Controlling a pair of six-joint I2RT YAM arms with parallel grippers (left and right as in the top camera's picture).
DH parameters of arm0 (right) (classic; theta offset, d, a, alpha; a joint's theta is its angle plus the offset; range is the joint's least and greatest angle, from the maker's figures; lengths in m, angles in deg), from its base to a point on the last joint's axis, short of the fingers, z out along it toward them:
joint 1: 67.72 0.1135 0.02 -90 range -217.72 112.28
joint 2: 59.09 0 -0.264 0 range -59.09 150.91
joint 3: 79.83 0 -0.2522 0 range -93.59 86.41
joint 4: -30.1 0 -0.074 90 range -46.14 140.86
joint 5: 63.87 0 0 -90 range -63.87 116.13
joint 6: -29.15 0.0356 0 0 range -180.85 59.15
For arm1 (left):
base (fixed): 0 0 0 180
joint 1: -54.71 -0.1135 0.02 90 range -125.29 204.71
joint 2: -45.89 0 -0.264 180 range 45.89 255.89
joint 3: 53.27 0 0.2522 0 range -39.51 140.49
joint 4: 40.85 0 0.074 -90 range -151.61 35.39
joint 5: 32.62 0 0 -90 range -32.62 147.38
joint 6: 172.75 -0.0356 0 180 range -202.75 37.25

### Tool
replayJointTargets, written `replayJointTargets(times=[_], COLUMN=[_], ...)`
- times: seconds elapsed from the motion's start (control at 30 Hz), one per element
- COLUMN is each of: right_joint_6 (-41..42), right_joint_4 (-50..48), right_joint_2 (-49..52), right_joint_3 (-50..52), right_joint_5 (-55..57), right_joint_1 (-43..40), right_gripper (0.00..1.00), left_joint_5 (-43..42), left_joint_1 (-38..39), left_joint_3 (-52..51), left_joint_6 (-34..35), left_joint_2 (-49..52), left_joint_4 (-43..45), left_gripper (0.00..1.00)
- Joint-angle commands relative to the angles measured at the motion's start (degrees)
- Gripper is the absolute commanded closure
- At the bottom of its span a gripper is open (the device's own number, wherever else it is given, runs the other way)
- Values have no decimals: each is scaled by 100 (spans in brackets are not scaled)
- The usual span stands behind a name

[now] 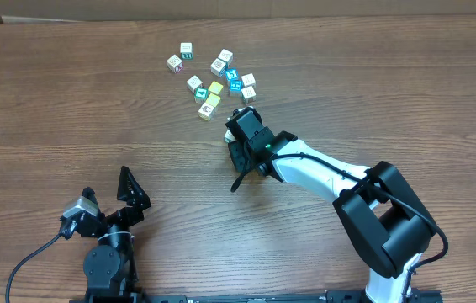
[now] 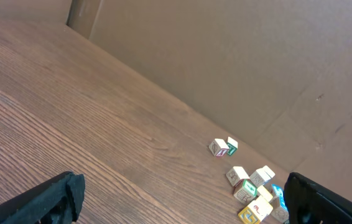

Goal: Form a circle
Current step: 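Release the blue X block and raise the right arm to the right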

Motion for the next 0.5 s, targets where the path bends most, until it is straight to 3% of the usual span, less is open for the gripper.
replayJointTargets(times=[0.0,0.27,0.47], right_joint_6=[-22,9,26], right_joint_4=[-7,90,581], right_joint_2=[-544,-1019,-1021], right_joint_3=[-328,-437,-435], right_joint_5=[424,426,415], right_joint_1=[20,-522,-1360], right_gripper=[45,44,25], left_joint_5=[61,61,61], left_joint_1=[0,0,0], left_joint_3=[-22,-22,-22], left_joint_6=[-68,-68,-68], left_joint_2=[-55,-55,-55], left_joint_4=[2,2,2], left_gripper=[0,1,0])
